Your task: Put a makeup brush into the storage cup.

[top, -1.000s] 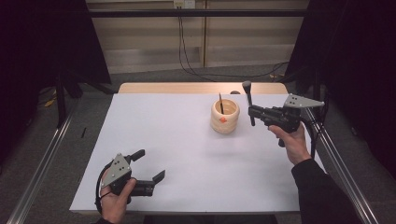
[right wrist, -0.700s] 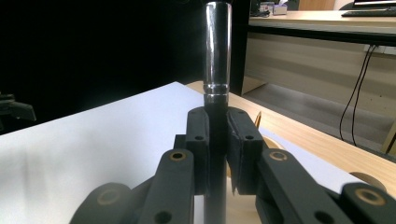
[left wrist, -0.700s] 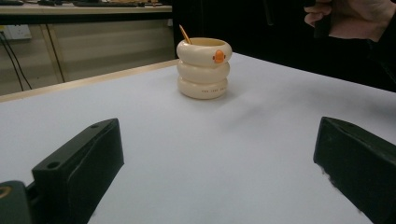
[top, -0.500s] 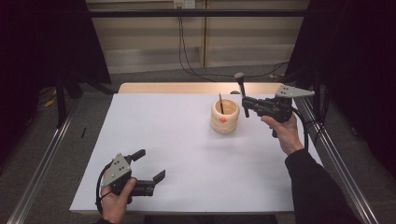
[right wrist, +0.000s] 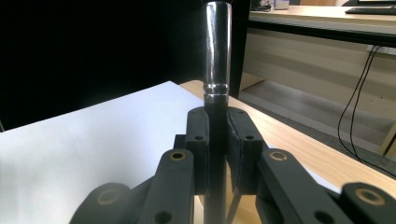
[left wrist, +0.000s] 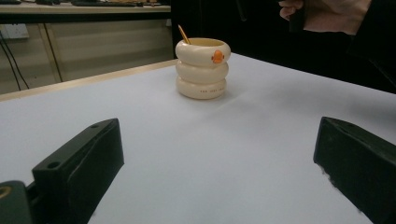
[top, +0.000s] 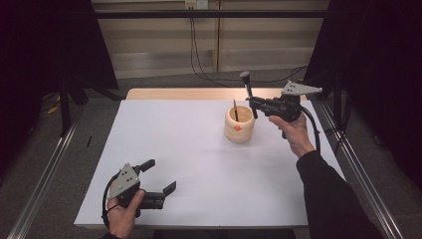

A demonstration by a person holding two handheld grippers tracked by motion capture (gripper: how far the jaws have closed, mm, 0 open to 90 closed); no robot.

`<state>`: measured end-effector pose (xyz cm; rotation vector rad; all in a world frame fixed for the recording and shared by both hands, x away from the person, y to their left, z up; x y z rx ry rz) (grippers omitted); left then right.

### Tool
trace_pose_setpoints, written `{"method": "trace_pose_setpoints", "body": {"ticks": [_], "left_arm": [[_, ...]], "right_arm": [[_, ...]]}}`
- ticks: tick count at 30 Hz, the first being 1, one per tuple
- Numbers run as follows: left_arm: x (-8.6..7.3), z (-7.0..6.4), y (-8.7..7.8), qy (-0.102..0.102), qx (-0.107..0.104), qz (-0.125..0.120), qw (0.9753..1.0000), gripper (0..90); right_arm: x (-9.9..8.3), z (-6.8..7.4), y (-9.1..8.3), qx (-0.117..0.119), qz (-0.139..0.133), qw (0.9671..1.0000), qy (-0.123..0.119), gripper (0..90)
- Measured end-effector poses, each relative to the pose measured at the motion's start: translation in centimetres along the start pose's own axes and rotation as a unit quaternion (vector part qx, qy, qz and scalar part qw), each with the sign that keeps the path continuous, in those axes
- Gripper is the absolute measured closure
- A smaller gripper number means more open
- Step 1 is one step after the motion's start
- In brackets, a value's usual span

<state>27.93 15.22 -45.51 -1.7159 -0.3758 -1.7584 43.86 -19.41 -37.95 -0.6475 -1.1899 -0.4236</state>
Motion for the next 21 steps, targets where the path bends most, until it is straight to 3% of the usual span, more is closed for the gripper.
{"method": "trace_pose_setpoints", "body": {"ticks": [14, 21], "left_arm": [[0.0, 0.1, 0.0, 0.001, -0.001, 0.002, 1.0, 1.6], [0.0, 0.0, 0.0, 0.001, -0.003, 0.0, 1.0, 1.6]], "right_arm": [[0.8, -1.6, 2.0, -0.016, 0.008, 0.9998, 0.007, 80.0], [0.1, -1.4, 3.2, -0.008, 0.014, 0.9999, 0.005, 80.1]]}}
Point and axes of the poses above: each handheld gripper's, and its own axes: y roughly forward along the jaws, x roughly out of its top, z roughly to its left, the point moved 7 cm from there along y, roughly forward along the jaws, and after that the axes turned 9 degrees about y, right-handed, at the moved point
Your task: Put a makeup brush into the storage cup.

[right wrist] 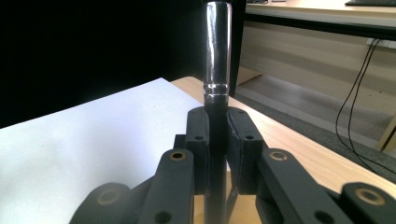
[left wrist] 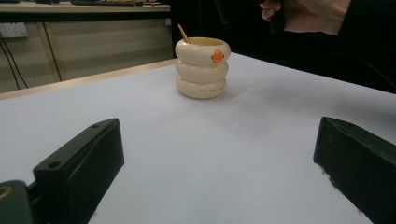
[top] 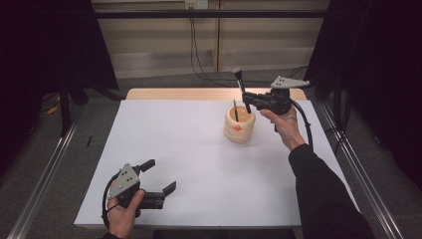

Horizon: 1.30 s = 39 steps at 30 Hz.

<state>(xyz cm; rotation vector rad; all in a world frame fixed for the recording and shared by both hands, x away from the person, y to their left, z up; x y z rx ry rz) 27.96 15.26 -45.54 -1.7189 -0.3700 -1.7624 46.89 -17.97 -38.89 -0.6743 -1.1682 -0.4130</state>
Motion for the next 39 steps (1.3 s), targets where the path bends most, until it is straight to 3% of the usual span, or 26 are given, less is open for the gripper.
{"method": "trace_pose_setpoints", "body": {"ticks": [9, 39], "left_arm": [[0.0, 0.0, -0.1, 0.0, 0.001, 0.001, 1.0, 1.6], [0.0, 0.0, -0.1, 0.004, -0.002, 0.003, 1.0, 1.6]], "right_arm": [[-1.1, -0.2, 1.2, -0.001, 0.01, 0.9999, 0.004, 80.0], [-4.7, -1.7, 2.1, -0.027, 0.025, 0.9988, 0.034, 80.0]]}}
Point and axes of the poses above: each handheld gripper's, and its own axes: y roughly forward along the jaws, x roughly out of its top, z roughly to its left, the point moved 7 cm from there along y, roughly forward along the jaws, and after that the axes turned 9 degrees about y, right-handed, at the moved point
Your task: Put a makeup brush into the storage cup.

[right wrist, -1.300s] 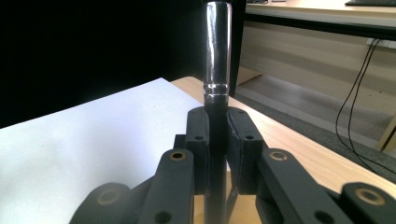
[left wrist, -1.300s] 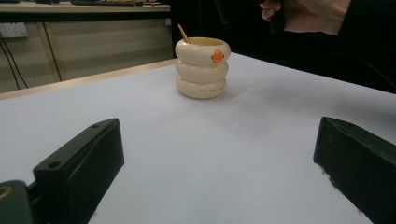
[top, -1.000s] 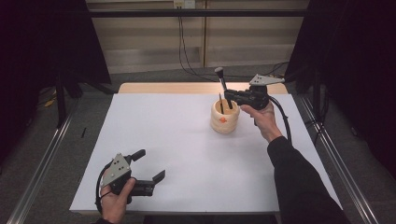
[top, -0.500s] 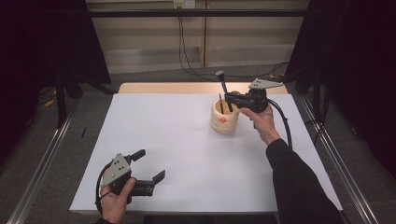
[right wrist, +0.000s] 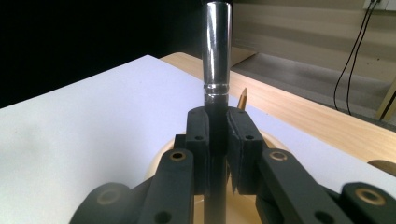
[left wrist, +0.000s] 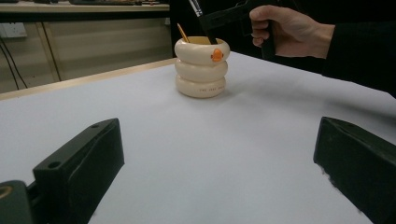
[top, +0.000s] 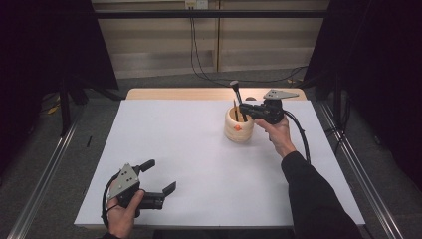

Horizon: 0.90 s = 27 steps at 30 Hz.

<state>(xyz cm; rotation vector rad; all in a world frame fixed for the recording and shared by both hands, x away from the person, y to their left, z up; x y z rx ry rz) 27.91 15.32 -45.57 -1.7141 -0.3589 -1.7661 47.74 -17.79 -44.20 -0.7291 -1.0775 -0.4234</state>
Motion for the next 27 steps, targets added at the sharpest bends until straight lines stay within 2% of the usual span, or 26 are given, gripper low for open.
{"method": "trace_pose_setpoints", "body": {"ticks": [5, 9, 13, 19, 27], "left_arm": [[0.0, 0.04, -0.02, -0.002, 0.005, 0.001, 1.0, 1.6], [0.01, -0.01, 0.0, 0.0, 0.0, 0.0, 1.0, 1.6], [0.01, 0.04, -0.01, -0.003, 0.004, 0.001, 1.0, 1.6], [0.02, -0.01, 0.03, -0.002, -0.001, -0.001, 1.0, 1.6], [0.02, -0.02, 0.02, -0.001, 0.0, 0.0, 1.0, 1.6]], "right_arm": [[-0.21, -0.1, 0.18, -0.002, 0.002, 1.0, 0.002, 79.9], [-0.49, -0.42, 0.45, -0.011, 0.01, 0.9999, 0.006, 79.8], [-0.63, -0.43, 0.61, -0.011, 0.015, 0.9998, 0.008, 79.8], [-0.82, -0.63, 0.78, -0.015, 0.02, 0.9996, 0.013, 79.3], [-0.69, -0.69, 0.56, -0.016, 0.018, 0.9996, 0.016, 77.9]]}}
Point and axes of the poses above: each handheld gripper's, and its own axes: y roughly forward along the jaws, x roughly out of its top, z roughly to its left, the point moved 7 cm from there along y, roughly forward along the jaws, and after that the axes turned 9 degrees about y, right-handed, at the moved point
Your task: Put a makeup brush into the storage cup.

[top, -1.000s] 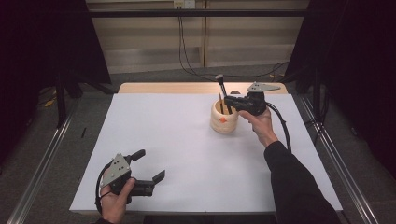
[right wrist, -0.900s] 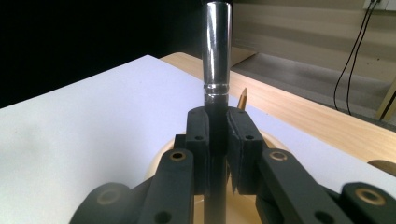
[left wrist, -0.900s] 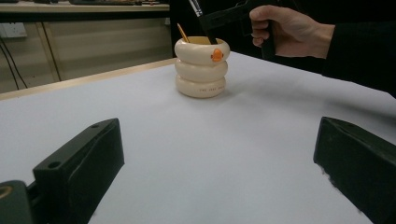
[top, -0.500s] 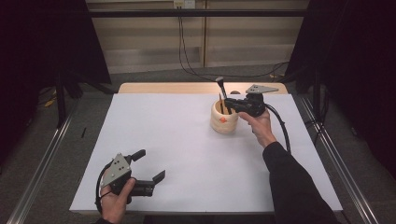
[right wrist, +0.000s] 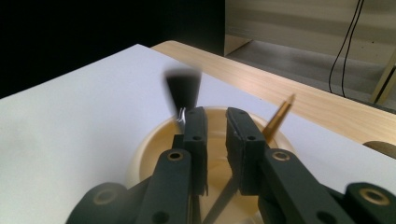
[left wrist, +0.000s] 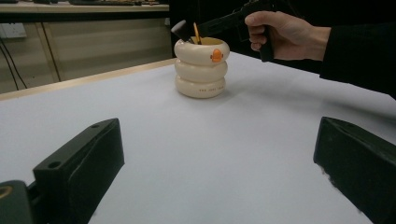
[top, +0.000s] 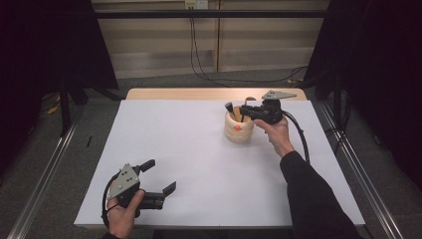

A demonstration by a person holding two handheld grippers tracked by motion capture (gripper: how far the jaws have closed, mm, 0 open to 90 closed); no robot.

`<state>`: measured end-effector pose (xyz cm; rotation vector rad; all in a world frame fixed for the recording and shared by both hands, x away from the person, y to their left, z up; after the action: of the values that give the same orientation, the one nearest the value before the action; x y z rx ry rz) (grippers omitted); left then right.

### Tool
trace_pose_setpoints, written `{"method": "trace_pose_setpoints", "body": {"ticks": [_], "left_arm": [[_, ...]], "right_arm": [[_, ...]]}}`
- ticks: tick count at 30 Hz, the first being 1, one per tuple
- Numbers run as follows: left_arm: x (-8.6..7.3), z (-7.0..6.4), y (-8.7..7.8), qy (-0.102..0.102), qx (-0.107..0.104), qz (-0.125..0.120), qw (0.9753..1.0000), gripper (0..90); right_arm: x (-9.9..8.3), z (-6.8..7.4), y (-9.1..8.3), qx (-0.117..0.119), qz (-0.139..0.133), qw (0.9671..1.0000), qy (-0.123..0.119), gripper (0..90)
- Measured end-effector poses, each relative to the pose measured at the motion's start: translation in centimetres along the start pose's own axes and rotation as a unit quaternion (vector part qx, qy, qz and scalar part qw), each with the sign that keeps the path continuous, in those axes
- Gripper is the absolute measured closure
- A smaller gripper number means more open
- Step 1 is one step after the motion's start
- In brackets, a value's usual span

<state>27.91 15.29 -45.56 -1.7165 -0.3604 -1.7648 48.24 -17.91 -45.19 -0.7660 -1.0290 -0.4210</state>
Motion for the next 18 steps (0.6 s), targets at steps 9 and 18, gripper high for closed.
{"method": "trace_pose_setpoints", "body": {"ticks": [9, 18], "left_arm": [[0.01, 0.04, 0.07, -0.001, 0.001, 0.001, 1.0, 1.6], [-0.04, 0.11, 0.19, -0.006, 0.004, 0.001, 1.0, 1.6]], "right_arm": [[0.29, 0.38, -0.2, 0.008, -0.008, 0.9999, -0.006, 66.9], [0.53, 0.9, -0.35, 0.0, -0.02, 0.9995, -0.024, 36.3]]}}
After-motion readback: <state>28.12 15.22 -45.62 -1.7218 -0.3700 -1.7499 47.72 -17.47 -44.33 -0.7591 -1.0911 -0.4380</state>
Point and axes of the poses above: each handheld gripper's, and its own axes: y roughly forward along the jaws, x roughly out of its top, z roughly to its left, the point moved 7 cm from there along y, roughly forward along the jaws, and after that the axes turned 9 degrees about y, right-handed, at the moved point
